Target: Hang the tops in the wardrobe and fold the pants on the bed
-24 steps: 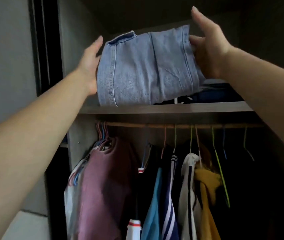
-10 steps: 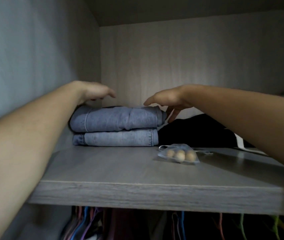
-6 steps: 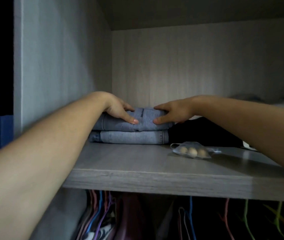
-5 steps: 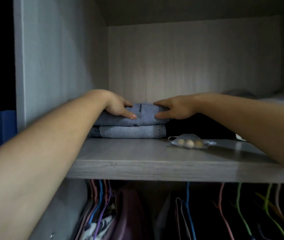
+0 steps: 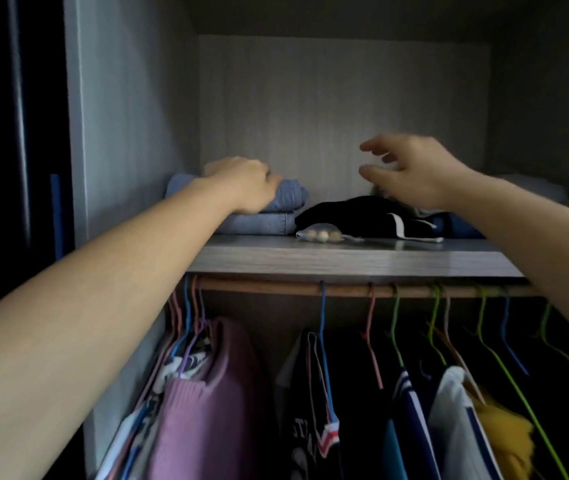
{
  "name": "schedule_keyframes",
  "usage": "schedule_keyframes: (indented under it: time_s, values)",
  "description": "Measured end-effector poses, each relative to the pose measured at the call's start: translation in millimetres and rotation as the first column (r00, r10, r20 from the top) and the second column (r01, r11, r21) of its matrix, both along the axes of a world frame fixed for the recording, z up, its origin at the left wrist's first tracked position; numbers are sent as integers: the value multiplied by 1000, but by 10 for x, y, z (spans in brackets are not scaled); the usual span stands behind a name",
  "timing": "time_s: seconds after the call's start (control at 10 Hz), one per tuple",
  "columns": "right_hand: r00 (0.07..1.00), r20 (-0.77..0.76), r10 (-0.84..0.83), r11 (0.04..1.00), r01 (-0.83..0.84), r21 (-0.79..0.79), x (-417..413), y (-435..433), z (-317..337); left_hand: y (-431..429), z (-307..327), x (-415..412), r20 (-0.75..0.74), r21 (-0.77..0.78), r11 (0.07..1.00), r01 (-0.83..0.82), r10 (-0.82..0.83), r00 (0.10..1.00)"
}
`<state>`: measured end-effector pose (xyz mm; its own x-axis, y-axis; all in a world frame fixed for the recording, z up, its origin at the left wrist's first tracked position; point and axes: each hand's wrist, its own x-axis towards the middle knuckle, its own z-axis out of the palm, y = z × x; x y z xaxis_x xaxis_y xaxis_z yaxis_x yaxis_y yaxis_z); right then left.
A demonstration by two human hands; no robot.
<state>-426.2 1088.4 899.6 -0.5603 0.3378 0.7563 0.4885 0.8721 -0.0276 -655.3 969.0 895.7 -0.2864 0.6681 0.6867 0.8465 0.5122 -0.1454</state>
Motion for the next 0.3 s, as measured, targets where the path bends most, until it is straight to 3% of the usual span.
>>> schedule_keyframes:
  time_s: [0.1,0.2,0.3]
  values:
    - [960,-216,178,983,-164,81,513,-335,-170,-187,-277,436,-71,101,993,64,-57,996]
    - [818,-392,421,907,-371,198,1066,-714,-428,-324,-598,810,-93,153,982,115,-101,991]
    - [681,-442,584,811,-513,282,1645,-948,-539,-309,-974,1101,-102,218,968,124,-104,989]
